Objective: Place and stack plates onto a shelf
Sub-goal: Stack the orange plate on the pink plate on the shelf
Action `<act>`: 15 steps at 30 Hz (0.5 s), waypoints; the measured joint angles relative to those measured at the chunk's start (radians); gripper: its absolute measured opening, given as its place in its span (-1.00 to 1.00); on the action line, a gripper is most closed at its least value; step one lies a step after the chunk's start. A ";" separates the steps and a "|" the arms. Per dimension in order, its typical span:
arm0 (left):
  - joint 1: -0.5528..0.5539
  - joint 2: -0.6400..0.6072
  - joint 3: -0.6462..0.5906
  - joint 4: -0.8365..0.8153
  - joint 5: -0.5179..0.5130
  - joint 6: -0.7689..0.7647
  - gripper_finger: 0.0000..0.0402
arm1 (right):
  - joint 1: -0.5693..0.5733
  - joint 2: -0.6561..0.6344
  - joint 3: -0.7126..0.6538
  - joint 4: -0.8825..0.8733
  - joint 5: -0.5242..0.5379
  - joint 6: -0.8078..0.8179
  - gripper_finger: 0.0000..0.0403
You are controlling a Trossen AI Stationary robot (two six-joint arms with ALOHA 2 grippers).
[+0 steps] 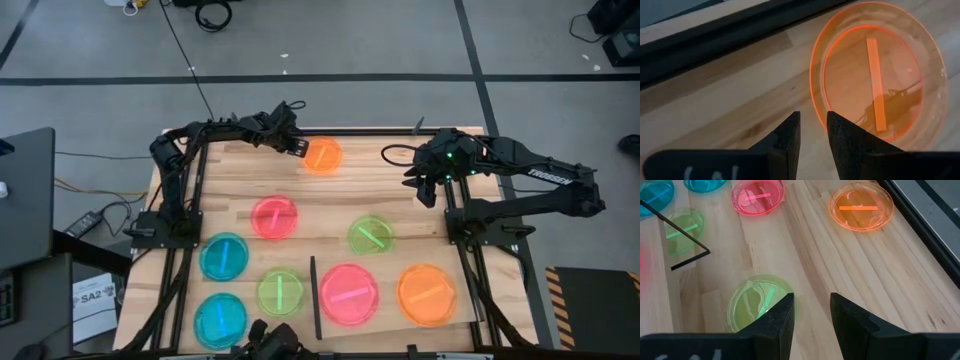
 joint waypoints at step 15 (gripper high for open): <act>0.000 0.077 0.000 0.051 0.072 -0.026 -0.49 | 0.000 0.000 0.000 0.001 0.000 0.000 -0.34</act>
